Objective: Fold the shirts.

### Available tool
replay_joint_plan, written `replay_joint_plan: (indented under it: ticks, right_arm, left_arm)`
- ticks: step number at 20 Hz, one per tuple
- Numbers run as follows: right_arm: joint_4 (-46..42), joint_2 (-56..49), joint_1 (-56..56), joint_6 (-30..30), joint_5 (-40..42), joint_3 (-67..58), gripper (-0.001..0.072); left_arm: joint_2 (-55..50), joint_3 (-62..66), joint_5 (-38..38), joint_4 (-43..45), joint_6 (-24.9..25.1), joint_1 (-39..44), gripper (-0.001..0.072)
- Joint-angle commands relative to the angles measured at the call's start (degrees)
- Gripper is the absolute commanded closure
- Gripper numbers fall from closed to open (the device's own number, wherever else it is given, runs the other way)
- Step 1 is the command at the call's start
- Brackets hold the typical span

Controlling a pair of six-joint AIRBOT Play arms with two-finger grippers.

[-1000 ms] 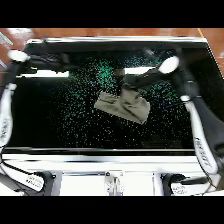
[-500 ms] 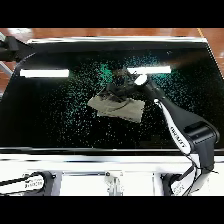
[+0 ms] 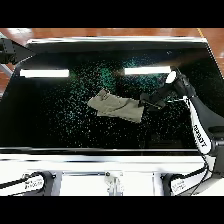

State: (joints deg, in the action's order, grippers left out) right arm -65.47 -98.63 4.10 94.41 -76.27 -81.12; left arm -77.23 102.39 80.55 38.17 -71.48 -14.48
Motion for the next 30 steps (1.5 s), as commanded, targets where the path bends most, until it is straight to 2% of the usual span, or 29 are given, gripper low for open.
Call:
replay_joint_plan:
  ticks: [1,4,5,6,7,8,10,11,13,18,25,28,30]
  right_arm:
    - [5.44,-1.03,-1.2,-2.14,7.13,5.68,0.0045]
    - [12.52,-5.03,-1.2,-3.15,11.8,5.77,0.0048]
    - [14.36,-6.12,-1.2,-3.15,12.74,5.77,0.0089]
    - [16.24,-7.02,-1.2,-3.23,13.49,5.77,0.0261]
    - [17.84,-7.28,-1.2,-4.48,14.01,5.77,0.0545]
    - [19.82,-7.08,-1.44,-9.2,14.82,5.46,0.0665]
    - [22.67,-6.1,-2.89,-19.1,15.28,2.32,0.0665]
    - [23.1,-5.29,-4.39,-21.75,15.32,-0.31,0.0665]
    - [22.91,-3.67,-8.72,-22.95,16.06,-6.16,0.0664]
    - [16.02,-0.61,-26.32,-21.07,9.22,-17.33,0.0664]
    - [-0.94,-0.13,-57.05,-14.93,-4.52,-17.18,0.0664]
    - [-2.38,-0.11,-69.13,-10.75,-6.56,-14.53,0.0664]
    - [-2.34,0.15,-74.77,-10.75,-7.39,-8.63,0.0664]
  left_arm:
    - [0.13,0.02,0.74,-0.02,-1.7,0.24,0.0671]
    - [0.13,0.02,0.72,-0.07,-2.49,1.86,0.0671]
    - [0.13,0.02,0.7,-0.04,-3.04,2.54,0.0671]
    - [0.13,0.02,0.7,-0.04,-3.26,3.34,0.0671]
    - [0.13,0.02,0.68,-0.04,-3.39,4.24,0.0671]
    - [0.11,0.02,0.55,-0.02,-3.8,5.16,0.0671]
    - [0.09,0.02,0.28,0.0,-3.8,7.06,0.0671]
    - [0.02,0.0,-0.26,0.02,-3.82,8.04,0.0671]
    - [0.04,0.02,-2.56,0.02,-4.42,10.12,0.0671]
    - [0.07,0.02,-6.43,0.0,-10.21,13.9,0.0671]
    - [0.04,0.02,-6.47,0.0,-13.51,19.06,0.0671]
    - [0.04,0.0,-8.09,0.02,-13.49,21.9,0.0671]
    - [0.04,0.0,-11.02,0.02,-13.46,23.8,0.0671]
